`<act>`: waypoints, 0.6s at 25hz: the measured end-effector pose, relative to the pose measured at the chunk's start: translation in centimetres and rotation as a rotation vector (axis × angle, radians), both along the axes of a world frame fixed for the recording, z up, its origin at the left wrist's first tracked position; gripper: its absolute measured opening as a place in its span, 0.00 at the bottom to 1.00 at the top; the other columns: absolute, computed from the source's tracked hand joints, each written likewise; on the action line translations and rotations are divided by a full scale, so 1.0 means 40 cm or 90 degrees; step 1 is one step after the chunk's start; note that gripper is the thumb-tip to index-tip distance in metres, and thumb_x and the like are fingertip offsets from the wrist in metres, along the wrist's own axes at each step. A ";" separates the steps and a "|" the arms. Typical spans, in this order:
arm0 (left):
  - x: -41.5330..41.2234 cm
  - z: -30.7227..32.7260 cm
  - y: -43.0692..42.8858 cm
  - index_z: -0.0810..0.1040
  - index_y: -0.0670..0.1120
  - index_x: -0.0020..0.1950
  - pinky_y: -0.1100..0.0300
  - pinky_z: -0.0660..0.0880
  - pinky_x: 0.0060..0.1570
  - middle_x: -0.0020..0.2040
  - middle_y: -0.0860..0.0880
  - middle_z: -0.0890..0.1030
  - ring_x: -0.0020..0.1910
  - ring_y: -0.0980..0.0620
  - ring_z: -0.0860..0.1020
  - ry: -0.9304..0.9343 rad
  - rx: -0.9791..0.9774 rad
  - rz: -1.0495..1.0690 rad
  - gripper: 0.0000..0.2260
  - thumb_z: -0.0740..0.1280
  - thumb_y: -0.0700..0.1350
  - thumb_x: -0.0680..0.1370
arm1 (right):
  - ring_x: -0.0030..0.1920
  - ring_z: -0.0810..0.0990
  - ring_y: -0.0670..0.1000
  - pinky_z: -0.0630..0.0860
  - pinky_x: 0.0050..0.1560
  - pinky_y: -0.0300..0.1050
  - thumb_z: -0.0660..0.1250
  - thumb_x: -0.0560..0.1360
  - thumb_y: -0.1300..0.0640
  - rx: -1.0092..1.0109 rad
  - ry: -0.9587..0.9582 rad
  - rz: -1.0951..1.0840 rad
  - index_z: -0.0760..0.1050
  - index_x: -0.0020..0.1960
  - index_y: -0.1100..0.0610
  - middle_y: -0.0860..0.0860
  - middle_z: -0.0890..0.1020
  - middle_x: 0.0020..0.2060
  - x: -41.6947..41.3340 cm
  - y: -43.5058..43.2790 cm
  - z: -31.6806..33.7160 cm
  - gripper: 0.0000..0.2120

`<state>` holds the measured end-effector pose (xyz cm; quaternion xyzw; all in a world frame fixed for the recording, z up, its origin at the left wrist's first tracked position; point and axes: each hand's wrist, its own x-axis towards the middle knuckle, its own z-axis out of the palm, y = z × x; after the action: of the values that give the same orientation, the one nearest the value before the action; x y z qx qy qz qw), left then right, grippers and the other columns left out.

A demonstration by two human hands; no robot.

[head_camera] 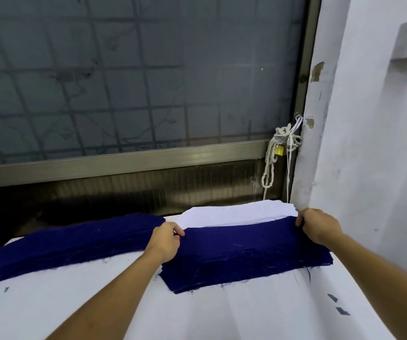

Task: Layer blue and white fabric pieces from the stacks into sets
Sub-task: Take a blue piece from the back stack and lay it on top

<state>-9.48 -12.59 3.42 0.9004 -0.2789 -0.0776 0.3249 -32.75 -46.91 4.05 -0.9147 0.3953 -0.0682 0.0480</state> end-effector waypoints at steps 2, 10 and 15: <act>0.007 -0.021 0.002 0.81 0.49 0.53 0.64 0.74 0.50 0.58 0.47 0.80 0.55 0.51 0.78 0.012 0.027 -0.006 0.10 0.64 0.35 0.83 | 0.49 0.77 0.50 0.77 0.51 0.43 0.60 0.80 0.61 -0.014 -0.008 -0.005 0.76 0.49 0.47 0.50 0.81 0.54 -0.005 -0.003 -0.019 0.11; 0.017 -0.065 0.022 0.77 0.51 0.50 0.62 0.77 0.42 0.49 0.51 0.80 0.44 0.55 0.78 -0.008 0.070 0.019 0.03 0.68 0.43 0.82 | 0.59 0.73 0.53 0.73 0.57 0.45 0.60 0.82 0.58 -0.167 0.028 -0.005 0.74 0.62 0.52 0.51 0.76 0.59 -0.011 0.000 -0.089 0.10; 0.017 -0.031 0.050 0.79 0.52 0.51 0.56 0.81 0.48 0.53 0.52 0.77 0.47 0.53 0.79 -0.092 0.134 0.006 0.06 0.66 0.41 0.82 | 0.62 0.69 0.52 0.69 0.63 0.46 0.59 0.81 0.57 -0.255 0.034 -0.021 0.74 0.63 0.50 0.48 0.73 0.62 -0.003 0.030 -0.075 0.12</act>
<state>-8.79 -10.60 2.18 0.9339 -0.2879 -0.0394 0.2082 -32.86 -45.72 1.06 -0.9009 0.3898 -0.1223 -0.1466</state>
